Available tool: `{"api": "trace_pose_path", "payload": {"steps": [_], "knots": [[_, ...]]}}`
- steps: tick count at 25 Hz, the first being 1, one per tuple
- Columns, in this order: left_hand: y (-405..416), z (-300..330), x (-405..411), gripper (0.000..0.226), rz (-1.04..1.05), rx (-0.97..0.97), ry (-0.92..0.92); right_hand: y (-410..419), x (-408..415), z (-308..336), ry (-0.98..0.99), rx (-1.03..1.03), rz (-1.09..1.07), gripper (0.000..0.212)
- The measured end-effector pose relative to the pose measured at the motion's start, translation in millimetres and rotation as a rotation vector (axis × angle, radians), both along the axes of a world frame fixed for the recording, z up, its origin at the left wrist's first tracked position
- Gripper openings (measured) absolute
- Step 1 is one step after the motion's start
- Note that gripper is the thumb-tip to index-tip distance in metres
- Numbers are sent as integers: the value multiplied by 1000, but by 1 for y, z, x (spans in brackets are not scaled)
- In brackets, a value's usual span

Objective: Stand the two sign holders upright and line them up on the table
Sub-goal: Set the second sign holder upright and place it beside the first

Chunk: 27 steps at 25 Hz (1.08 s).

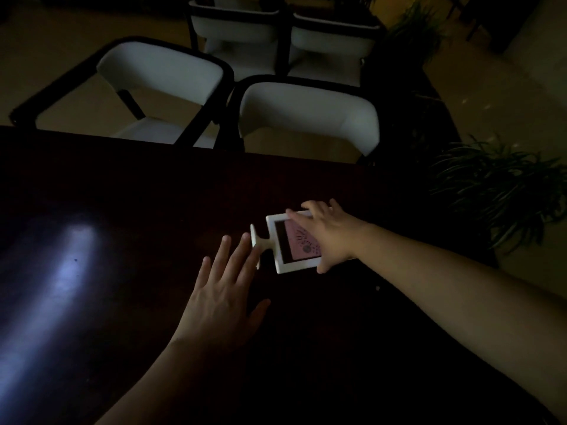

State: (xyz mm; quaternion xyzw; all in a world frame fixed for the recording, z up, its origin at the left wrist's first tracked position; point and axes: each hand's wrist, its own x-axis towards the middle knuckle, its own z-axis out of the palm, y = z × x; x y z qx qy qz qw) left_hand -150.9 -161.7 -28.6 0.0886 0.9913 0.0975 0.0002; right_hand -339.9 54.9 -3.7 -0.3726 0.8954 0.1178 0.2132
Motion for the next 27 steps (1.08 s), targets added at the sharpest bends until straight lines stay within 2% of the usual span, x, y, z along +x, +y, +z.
{"api": "trace_pose_path", "payload": {"steps": [2,5,8,16,22,27], "knots": [[-1,3,-1,92,-40,-69,16,-16,11,12,41,40,90,140],[-9,1,3,92,-70,-212,-57,-38,26,27,153,81,242,139],[-20,-9,13,91,-75,-274,-132,-57,36,42,279,135,365,138],[-39,-22,46,86,-50,-194,-144,-102,76,70,566,294,564,116],[-43,-37,68,83,0,-101,-160,-130,108,75,640,299,679,86],[-38,-45,79,83,44,-28,-173,-140,140,58,675,321,729,88]]}}
